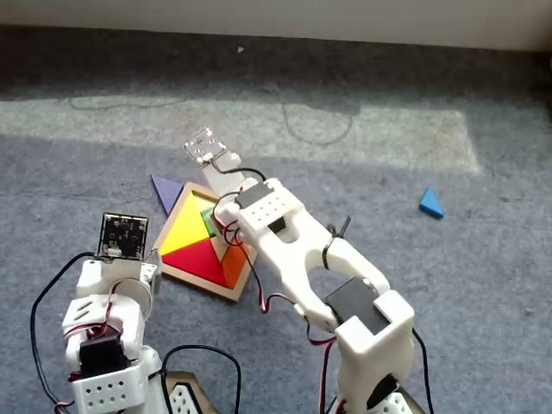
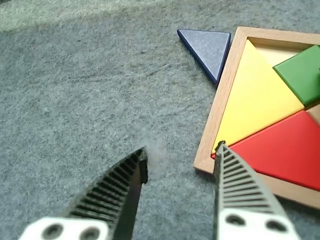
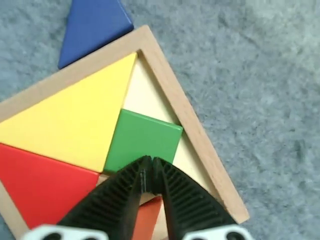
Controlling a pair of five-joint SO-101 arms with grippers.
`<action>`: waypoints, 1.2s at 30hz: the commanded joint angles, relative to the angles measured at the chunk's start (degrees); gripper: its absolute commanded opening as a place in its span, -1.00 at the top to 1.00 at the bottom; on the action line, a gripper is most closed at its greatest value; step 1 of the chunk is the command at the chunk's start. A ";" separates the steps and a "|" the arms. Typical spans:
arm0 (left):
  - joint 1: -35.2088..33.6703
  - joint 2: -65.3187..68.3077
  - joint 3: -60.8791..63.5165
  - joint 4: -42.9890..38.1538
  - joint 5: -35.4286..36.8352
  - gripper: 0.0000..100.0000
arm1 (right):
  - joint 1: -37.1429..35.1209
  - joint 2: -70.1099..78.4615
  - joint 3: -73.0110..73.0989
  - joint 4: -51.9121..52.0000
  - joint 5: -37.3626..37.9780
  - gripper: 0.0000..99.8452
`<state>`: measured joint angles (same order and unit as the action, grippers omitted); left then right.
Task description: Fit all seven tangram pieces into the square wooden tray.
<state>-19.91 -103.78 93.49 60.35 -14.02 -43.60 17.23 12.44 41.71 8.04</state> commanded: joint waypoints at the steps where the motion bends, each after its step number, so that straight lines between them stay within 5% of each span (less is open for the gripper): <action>1: -0.57 -0.75 -1.01 0.09 0.26 0.54 | -3.12 -4.18 2.24 -1.01 0.35 0.97; 12: -0.66 -0.75 -1.01 0.09 0.26 0.54 | -4.62 -5.23 3.38 11.65 0.44 0.97; 21: -0.66 -0.75 -1.01 0.09 0.26 0.54 | -2.33 -25.10 11.12 12.53 0.35 0.97; 29: -0.66 -0.75 -1.01 0.09 0.35 0.54 | 12.70 -39.78 17.27 15.08 2.64 0.94; 36: -0.48 -0.75 -1.01 0.09 0.35 0.54 | 27.03 -38.99 17.19 18.59 8.44 0.53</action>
<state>-19.91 -103.78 93.49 60.35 -14.02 -22.42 -21.27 29.93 59.82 15.34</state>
